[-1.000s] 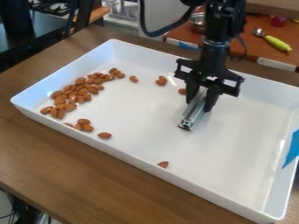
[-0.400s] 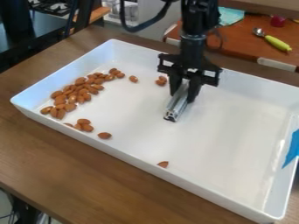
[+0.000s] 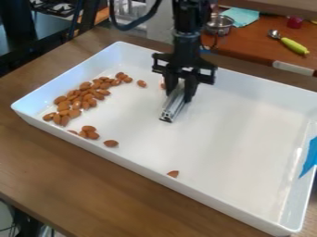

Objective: Sweep into pile

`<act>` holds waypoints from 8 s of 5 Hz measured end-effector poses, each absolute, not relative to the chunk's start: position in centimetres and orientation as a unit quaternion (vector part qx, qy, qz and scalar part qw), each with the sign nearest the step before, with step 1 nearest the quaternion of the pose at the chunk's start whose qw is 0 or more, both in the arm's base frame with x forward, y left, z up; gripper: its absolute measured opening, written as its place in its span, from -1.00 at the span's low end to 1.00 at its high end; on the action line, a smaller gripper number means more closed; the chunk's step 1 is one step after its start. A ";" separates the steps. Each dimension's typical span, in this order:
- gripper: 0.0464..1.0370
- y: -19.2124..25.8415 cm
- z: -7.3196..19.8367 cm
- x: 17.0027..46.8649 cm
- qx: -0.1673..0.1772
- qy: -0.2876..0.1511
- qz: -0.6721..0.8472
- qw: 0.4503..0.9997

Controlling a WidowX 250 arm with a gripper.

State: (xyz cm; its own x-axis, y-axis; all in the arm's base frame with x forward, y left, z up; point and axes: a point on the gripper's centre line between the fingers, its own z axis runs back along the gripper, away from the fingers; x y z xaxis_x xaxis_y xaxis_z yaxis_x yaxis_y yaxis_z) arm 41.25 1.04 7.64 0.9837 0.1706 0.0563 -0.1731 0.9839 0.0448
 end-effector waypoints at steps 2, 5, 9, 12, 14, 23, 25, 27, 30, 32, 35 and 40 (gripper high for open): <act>-0.33 3.3 7.6 40.6 0.038 -0.020 0.143 0.989; -0.33 8.6 7.9 39.1 0.062 0.008 0.224 0.973; -0.33 9.4 8.7 36.8 0.118 0.006 0.294 0.949; -0.33 -3.1 15.6 34.8 -0.115 -0.041 0.172 0.978; -0.33 -12.4 13.4 32.9 -0.105 -0.030 0.146 0.983; -0.33 -2.9 7.8 31.0 -0.007 -0.065 0.108 0.992; -0.33 0.8 7.7 31.3 0.037 -0.086 0.100 0.991; -0.33 4.0 7.7 31.5 0.064 -0.094 0.106 0.988; -0.33 7.0 7.9 31.4 0.134 -0.087 0.091 0.983; -0.33 10.8 8.2 32.8 0.204 -0.100 0.099 0.969; -0.33 10.9 8.2 32.9 0.212 -0.108 0.123 0.964; -0.33 -10.7 14.5 34.2 0.112 -0.132 0.119 0.978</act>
